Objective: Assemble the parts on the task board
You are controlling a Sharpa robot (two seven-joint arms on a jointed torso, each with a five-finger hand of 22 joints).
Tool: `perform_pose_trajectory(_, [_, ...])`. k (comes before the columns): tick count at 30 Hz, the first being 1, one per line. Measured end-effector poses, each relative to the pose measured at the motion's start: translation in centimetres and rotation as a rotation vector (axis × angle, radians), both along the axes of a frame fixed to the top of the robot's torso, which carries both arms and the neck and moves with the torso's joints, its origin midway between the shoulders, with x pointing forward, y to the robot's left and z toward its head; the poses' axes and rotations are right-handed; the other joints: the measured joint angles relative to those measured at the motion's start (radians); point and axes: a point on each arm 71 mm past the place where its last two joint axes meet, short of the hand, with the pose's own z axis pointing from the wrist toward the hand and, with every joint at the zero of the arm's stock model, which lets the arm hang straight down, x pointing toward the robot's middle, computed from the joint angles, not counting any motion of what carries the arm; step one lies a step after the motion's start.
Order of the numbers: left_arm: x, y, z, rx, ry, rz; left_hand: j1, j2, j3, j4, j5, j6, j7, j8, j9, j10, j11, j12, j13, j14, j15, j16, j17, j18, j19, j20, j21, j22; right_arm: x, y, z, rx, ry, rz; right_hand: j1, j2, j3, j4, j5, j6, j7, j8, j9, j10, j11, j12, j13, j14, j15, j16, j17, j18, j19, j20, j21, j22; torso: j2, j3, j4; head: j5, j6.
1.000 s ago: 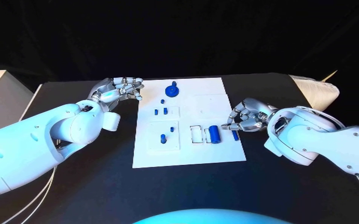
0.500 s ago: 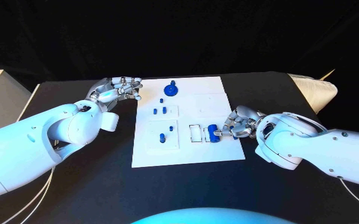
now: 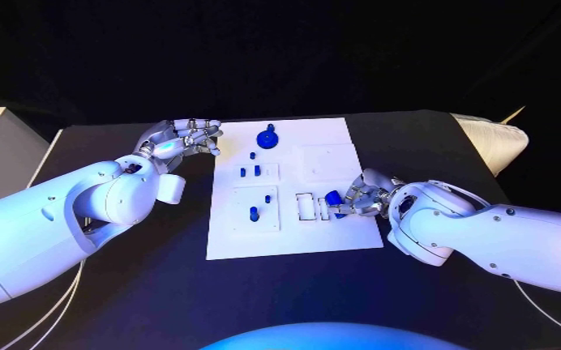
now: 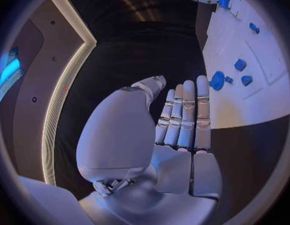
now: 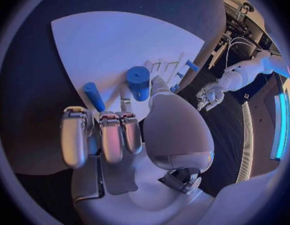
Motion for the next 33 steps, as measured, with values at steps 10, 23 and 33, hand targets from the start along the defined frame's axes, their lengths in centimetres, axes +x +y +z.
perform_pose_trajectory(10, [0.0, 0.1, 0.0, 0.001, 0.001, 0.001, 0.0, 0.0, 0.003, 0.003, 0.0, 0.0, 0.0, 0.0, 0.0, 0.0, 0.0, 0.0, 0.0, 0.0, 0.0, 0.0, 0.0, 0.0, 0.0, 0.0, 0.0, 0.0, 0.1, 0.4, -0.2, 0.005, -0.007, -0.001, -0.003, 0.003, 0.0, 0.0, 0.013, -0.001, 0.002, 0.004, 0.0, 0.0, 0.0, 0.0, 0.0, 0.0, 0.0, 0.0, 0.0, 0.0, 0.0, 0.0, 0.004, 0.0, 0.0, -0.0007, -0.0004, 0.003, -0.004])
perform_pose_trajectory(23, [-0.1, 0.2, 0.0, 0.002, 0.002, 0.003, 0.0, 0.0, 0.003, 0.003, 0.0, 0.0, 0.0, 0.0, -0.001, -0.004, 0.004, 0.0, -0.001, 0.0, 0.0, 0.0, 0.0, 0.0, 0.0, 0.0, -0.004, -0.002, -0.1, 0.3, -0.1, 0.022, -0.026, -0.019, 0.092, 0.047, 0.046, -0.008, 0.176, 0.003, -0.011, 0.003, -0.012, 0.0, -0.007, 0.0, 0.0, 0.0, -0.007, 0.0, 0.0, 0.0, 0.0, -0.007, 0.014, 0.0, -0.001, -0.0012, -0.0009, 0.004, -0.003])
perform_pose_trajectory(33, [-0.1, 0.3, 0.0, 0.004, 0.002, 0.004, 0.0, 0.0, 0.003, 0.003, 0.0, 0.0, 0.0, 0.0, -0.001, -0.004, 0.004, 0.0, -0.001, 0.0, 0.0, 0.0, 0.0, 0.0, 0.0, 0.0, -0.004, -0.002, -0.4, -0.4, 1.1, 0.054, -0.054, -0.055, 0.128, 0.03, 0.098, -0.008, 0.254, 0.01, -0.01, 0.003, -0.018, 0.0, -0.015, 0.0, 0.0, 0.0, -0.014, 0.0, 0.0, 0.0, 0.0, -0.007, 0.023, 0.0, -0.002, -0.0019, -0.0011, 0.003, 0.0])
